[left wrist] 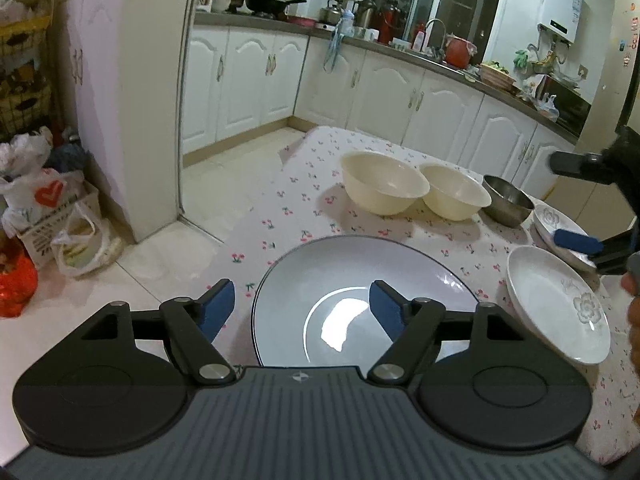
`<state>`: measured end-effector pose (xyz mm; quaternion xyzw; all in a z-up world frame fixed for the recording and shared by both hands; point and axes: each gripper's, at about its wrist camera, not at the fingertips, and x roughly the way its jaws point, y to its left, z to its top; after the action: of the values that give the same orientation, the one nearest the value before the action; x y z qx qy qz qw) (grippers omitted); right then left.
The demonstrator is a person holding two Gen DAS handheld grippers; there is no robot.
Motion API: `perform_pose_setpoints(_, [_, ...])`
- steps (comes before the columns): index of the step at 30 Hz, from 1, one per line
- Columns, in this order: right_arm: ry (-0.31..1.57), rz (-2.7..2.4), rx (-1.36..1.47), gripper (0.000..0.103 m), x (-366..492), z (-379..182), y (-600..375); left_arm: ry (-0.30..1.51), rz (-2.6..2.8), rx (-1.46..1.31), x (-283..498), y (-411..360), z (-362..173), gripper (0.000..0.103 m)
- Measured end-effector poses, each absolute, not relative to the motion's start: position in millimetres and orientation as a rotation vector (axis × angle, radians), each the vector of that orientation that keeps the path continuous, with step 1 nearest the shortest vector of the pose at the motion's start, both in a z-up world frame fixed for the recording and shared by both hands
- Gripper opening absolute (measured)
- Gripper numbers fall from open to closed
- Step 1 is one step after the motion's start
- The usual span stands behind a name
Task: Organize plates and bowls
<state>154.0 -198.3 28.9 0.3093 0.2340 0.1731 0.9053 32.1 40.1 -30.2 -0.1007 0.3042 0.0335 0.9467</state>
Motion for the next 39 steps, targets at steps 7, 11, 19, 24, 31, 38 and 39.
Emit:
perform_pose_setpoints(7, [0.41, 0.276, 0.628, 0.102, 145.3, 41.5, -255.2, 0.59, 0.018, -0.138, 35.0, 14.8, -18.5, 0.095])
perform_pose_setpoints(11, [0.365, 0.183, 0.606, 0.102, 134.1, 36.8, -281.1, 0.585, -0.048, -0.094, 38.7, -12.8, -15.4, 0.097])
perform_pose_setpoints(19, [0.328, 0.135, 0.674, 0.102, 121.2, 10.3, -312.4, 0.588, -0.162, -0.036, 50.9, -63.4, -15.5, 0.098])
perform_pose_setpoints(24, [0.316, 0.137, 0.707, 0.102, 116.8, -1.9, -322.9, 0.602, -0.212, -0.012, 61.8, -91.7, -20.7, 0.098])
perform_pose_setpoints(31, [0.325, 0.17, 0.769, 0.102, 114.3, -17.9, -333.6, 0.635, -0.262, 0.004, 78.4, -126.9, -35.5, 0.098])
perform_pose_setpoints(38, [0.326, 0.181, 0.819, 0.102, 110.9, -29.3, -339.9, 0.652, -0.259, 0.007, 92.1, -143.1, -45.4, 0.095])
perform_pose_setpoints(39, [0.327, 0.184, 0.825, 0.102, 110.6, -30.9, -340.6, 0.657, -0.256, 0.007, 94.5, -144.0, -47.0, 0.094])
